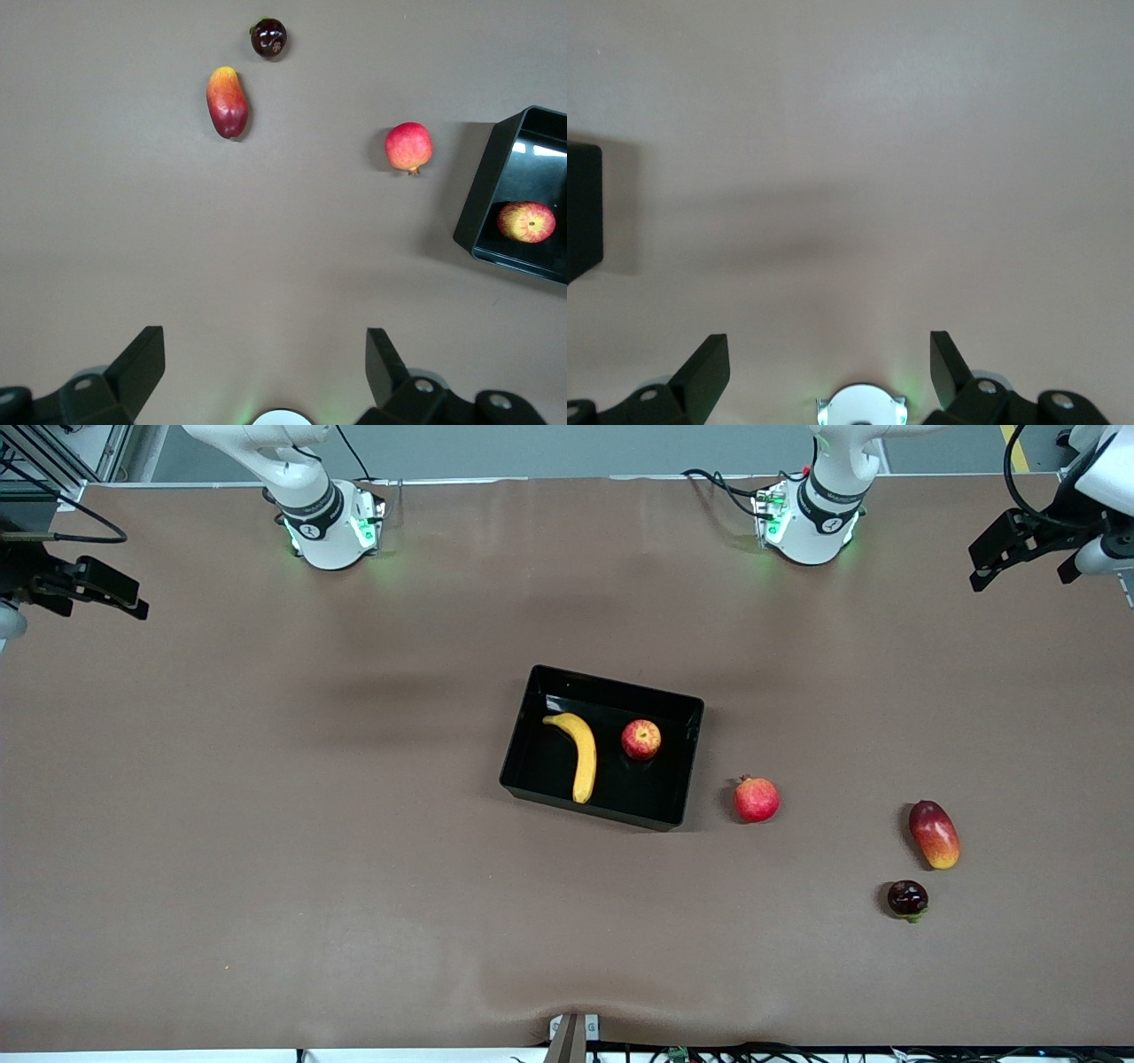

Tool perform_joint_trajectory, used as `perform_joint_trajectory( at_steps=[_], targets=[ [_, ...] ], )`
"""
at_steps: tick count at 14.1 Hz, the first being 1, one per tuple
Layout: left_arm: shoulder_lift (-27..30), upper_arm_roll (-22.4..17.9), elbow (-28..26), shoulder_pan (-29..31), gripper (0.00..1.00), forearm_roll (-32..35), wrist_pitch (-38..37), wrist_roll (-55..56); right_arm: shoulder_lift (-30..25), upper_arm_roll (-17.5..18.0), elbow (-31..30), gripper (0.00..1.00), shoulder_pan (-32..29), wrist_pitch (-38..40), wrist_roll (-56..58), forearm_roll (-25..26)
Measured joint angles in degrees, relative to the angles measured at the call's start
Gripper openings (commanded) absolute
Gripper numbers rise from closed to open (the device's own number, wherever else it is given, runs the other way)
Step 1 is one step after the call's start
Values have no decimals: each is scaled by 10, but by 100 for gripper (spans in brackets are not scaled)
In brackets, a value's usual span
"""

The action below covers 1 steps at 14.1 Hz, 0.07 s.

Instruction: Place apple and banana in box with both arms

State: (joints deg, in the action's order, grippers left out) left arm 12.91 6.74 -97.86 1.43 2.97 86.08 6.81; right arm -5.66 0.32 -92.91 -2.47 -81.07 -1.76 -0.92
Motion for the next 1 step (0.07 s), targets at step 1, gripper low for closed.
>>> perform_joint_trajectory(
  at_steps=[1],
  targets=[
    [-2,0,0,0,100,0,0,0,0,0,0,100,0,-3,0,0]
  ],
)
